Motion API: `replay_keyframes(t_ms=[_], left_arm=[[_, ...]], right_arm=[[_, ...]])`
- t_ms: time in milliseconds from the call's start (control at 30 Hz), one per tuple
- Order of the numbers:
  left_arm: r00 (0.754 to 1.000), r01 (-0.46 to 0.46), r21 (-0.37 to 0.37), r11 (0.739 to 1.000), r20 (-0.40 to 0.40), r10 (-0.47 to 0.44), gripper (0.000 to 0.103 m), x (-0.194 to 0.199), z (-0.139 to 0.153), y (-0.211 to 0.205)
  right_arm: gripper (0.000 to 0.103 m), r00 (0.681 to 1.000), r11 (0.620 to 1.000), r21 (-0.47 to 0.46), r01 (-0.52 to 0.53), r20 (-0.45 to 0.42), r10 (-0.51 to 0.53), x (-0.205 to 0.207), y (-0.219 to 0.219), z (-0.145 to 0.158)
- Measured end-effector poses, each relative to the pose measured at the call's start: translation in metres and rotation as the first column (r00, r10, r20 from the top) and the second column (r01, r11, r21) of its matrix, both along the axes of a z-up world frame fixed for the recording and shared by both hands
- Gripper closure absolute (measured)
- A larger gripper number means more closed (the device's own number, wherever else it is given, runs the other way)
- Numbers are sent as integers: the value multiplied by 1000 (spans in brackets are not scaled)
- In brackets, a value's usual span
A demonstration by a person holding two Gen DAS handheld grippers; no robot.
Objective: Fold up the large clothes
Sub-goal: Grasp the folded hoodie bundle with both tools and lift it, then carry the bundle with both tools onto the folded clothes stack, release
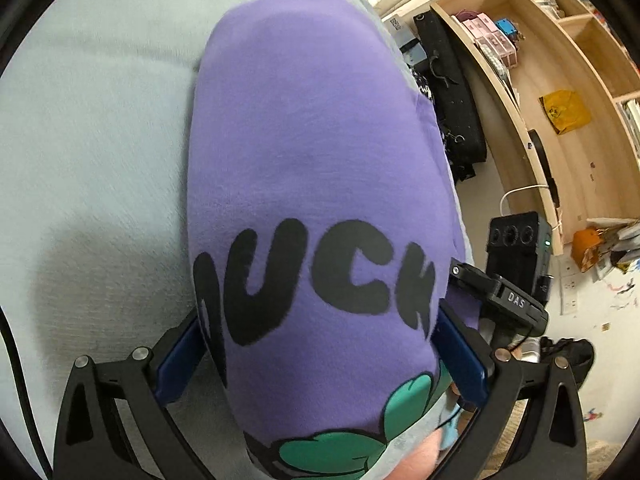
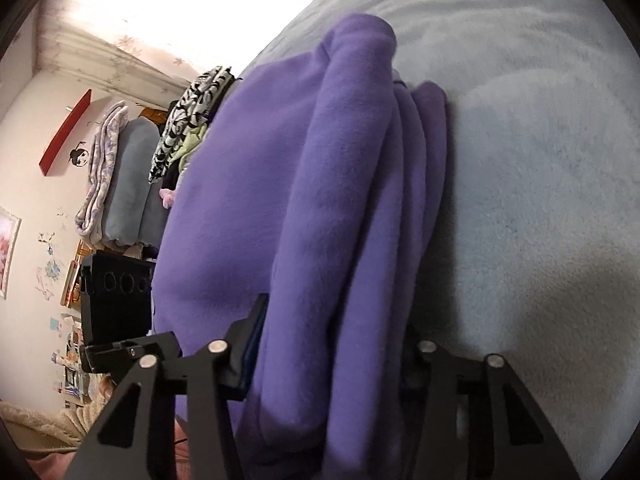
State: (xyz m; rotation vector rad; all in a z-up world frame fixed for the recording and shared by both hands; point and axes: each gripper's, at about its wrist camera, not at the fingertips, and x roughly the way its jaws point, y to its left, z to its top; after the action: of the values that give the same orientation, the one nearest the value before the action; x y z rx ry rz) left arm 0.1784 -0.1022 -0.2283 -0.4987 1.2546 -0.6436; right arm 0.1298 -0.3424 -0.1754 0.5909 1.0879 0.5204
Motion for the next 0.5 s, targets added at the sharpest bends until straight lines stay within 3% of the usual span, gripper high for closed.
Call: replay_keyframes(t_ms=[233, 500], left_arm=[[990, -49, 74, 996, 137, 39, 2, 3, 47, 10], [963, -103, 79, 992, 257, 80, 2, -10, 90, 35]], right_arm=[[61, 998, 1000, -18, 13, 65, -12, -14, 20, 20], [62, 985, 998, -60, 9, 171, 2, -35, 49, 55]])
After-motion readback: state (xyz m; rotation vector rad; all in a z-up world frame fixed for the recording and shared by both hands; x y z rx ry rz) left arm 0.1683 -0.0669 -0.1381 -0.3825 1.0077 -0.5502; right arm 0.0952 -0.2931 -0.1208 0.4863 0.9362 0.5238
